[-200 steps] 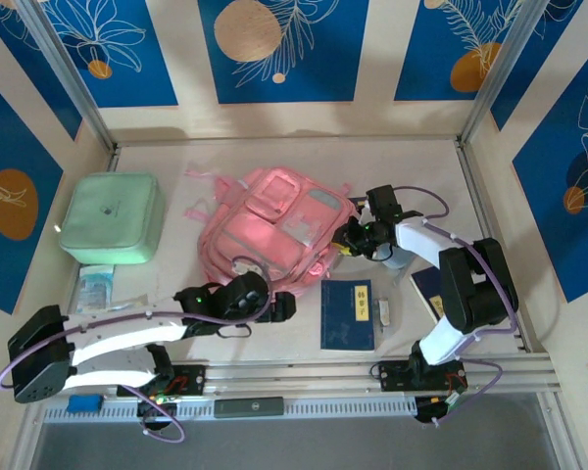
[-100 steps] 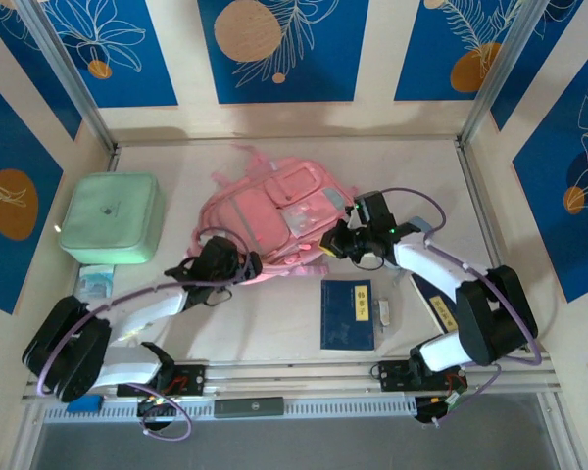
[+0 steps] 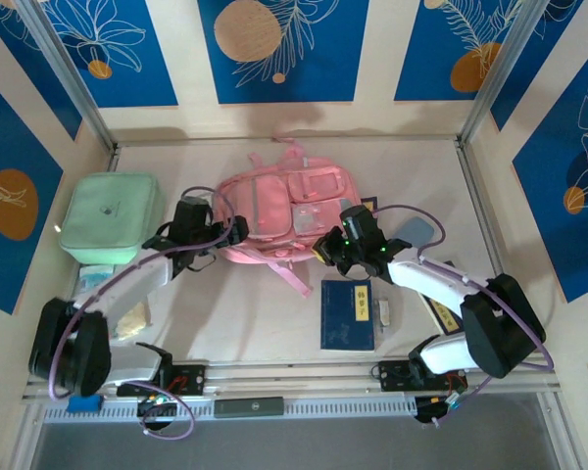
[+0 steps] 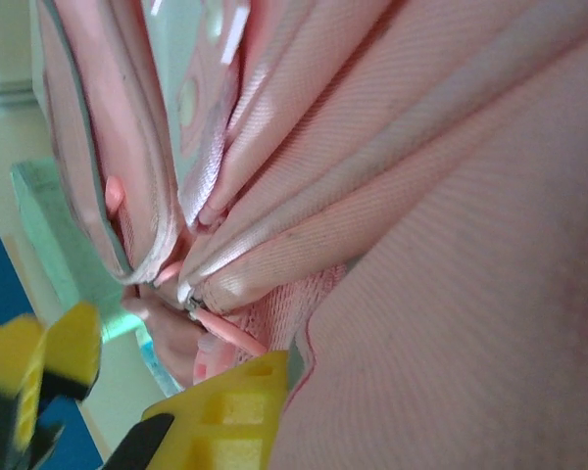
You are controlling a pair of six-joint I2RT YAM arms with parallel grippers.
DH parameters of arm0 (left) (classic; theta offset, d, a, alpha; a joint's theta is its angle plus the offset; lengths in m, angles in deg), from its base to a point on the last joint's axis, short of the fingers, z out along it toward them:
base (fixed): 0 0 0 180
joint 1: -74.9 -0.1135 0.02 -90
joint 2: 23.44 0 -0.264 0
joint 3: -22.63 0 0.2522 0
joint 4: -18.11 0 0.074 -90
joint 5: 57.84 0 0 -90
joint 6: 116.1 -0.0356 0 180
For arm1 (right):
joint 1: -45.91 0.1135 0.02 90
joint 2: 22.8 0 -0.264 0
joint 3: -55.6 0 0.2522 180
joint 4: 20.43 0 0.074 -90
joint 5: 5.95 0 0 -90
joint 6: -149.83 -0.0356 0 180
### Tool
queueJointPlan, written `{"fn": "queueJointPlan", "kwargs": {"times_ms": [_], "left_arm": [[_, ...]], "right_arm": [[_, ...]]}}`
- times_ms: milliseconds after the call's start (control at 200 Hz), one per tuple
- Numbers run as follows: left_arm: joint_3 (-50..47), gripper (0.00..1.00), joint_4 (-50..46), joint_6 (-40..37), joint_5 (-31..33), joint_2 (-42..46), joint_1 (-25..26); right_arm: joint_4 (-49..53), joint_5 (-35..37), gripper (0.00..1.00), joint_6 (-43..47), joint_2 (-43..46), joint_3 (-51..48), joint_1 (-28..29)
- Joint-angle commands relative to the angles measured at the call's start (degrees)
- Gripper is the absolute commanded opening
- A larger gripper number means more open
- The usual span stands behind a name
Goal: Pack the student bag
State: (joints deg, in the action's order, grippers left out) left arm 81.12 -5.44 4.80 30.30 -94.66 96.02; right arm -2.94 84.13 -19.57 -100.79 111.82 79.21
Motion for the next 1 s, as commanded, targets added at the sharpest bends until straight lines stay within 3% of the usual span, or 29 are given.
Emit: {"fn": "queueJointPlan", "kwargs": {"times_ms": [0,60,155,270,385,515,665,885,990], "left_arm": [[-0.72,0.99,-7.28,-2.41,-2.41,7.53,-0.26],[-2.37,1.00,-10.20,0.83,-1.93,12.28,0.22],[-6.64,0.91,-8.28,4.37,-2.48,20.08,3.85],[-9.34,0.88,-8.46,6.66,3.62,25.33,13.01],[-11.27,0.79,-5.29,7.25,7.55,24.47,22.01],[-13.09,0.73,1.80,7.07,13.45,19.73,30.98],[-12.90,0.70,12.99,4.79,16.96,7.99,38.03],[-7.05,0.64,19.08,2.87,20.38,-8.87,39.08],[-6.40,0.62,20.22,4.70,26.08,-12.92,38.82]], "right_arm": [[-2.28,3.56,0.00,-5.49,2.30,-0.27,0.79],[-2.02,4.56,0.00,-6.27,2.62,-0.27,1.43],[-2.02,6.68,0.00,-7.06,3.12,-0.16,2.79],[-1.80,6.35,0.00,-7.23,2.55,0.66,3.18],[-2.04,6.25,0.00,-7.56,2.33,0.91,3.48],[-0.59,6.57,0.00,-6.92,2.34,1.96,3.80],[-0.65,6.52,0.00,-7.17,2.29,2.18,3.99],[0.84,6.60,0.00,-6.47,2.69,2.93,3.88],[1.25,6.69,0.00,-5.98,3.20,3.06,3.62]]}}
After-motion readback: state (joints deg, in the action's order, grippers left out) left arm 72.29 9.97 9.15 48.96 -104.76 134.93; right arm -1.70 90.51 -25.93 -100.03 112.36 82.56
